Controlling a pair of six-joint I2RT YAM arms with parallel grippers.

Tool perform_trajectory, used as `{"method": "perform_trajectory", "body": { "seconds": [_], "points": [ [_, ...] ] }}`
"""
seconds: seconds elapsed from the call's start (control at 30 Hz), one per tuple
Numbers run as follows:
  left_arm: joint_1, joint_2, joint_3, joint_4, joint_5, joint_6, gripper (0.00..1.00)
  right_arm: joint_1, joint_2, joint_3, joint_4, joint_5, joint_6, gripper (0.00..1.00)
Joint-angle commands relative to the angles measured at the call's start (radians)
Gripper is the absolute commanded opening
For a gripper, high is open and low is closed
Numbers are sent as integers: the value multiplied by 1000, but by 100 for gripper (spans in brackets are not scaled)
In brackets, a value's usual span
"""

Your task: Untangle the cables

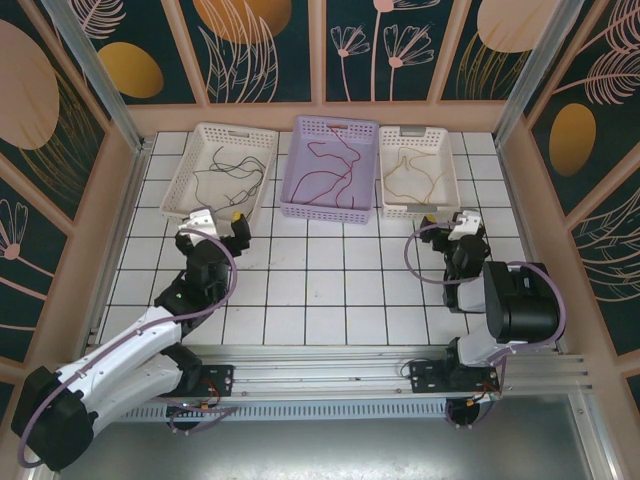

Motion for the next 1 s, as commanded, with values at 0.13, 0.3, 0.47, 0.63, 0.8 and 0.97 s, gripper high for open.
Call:
{"method": "perform_trajectory", "body": {
  "seconds": [0.13, 0.3, 0.47, 0.63, 0.8, 0.97],
  "points": [
    [8, -98, -195, 182, -134, 144, 98, -3, 3, 8, 26, -14, 11, 99],
    [44, -126, -233, 239, -128, 200, 99, -1, 3, 8, 24, -16, 10, 99],
    [141, -5, -211, 311, -62, 230, 99, -4, 2, 10, 23, -18, 11, 99],
    [271, 126, -226, 422, 26, 242, 99, -4, 2, 10, 22, -20, 11, 99],
    [381, 237, -237, 548, 87, 184, 99, -4, 2, 10, 23, -20, 11, 99],
    [408, 379, -216, 677, 138, 233, 99, -4, 3, 10, 22, -20, 12, 99]
  ]
}}
